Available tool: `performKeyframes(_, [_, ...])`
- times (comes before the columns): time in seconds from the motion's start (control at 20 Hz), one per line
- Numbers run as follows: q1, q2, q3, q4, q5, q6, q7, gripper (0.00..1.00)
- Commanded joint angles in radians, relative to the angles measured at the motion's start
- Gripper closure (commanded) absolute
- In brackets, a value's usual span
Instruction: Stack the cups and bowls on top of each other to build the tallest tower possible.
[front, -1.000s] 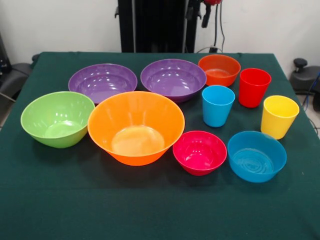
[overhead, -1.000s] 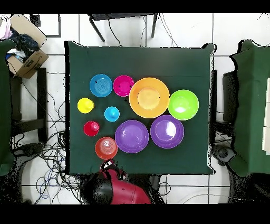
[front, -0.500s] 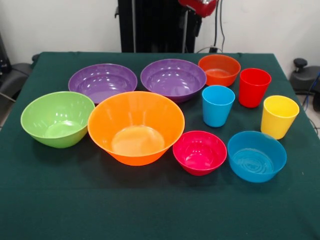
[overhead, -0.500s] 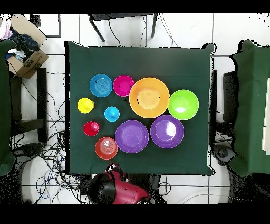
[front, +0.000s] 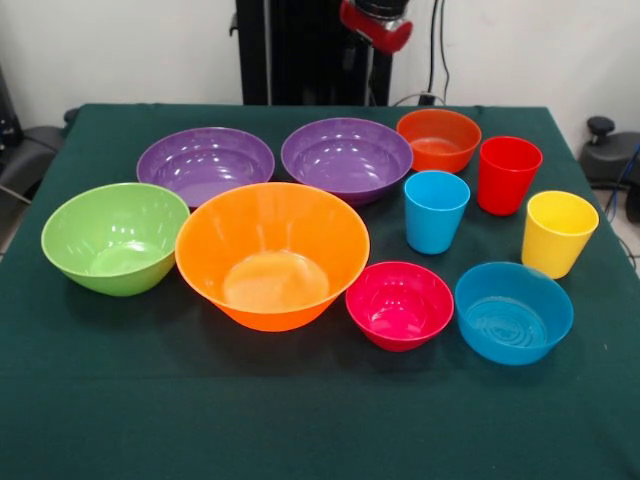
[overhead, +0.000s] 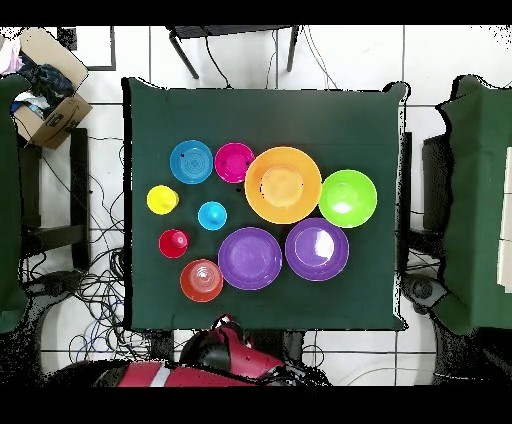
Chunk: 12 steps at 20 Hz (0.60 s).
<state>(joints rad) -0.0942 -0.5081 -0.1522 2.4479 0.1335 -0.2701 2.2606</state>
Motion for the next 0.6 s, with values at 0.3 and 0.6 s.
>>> performKeyframes(0.3, [-0.131,0.182,0.102,-0.009,-0.14,-0.216,0.228,0.0])
performKeyframes(0.6, [-0.196,0.32,0.118,-0.068,-0.22,-0.32,0.234,0.0])
